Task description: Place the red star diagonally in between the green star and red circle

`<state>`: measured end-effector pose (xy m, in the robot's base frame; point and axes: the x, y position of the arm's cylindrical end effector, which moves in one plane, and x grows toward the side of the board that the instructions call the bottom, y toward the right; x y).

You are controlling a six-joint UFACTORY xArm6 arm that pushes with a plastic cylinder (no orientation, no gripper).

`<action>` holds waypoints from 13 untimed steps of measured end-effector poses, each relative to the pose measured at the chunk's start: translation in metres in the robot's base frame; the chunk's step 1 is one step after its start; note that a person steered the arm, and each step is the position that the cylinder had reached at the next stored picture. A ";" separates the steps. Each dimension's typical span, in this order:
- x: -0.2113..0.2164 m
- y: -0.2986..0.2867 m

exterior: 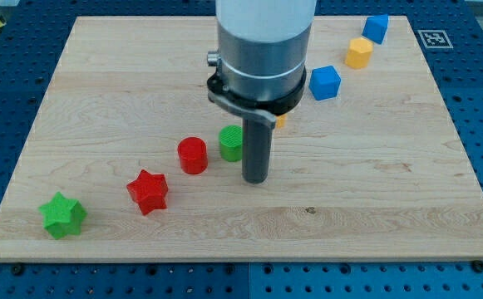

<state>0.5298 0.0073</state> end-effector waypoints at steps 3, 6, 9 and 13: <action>0.081 -0.065; 0.084 -0.129; 0.071 -0.107; 0.028 -0.109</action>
<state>0.5576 -0.1018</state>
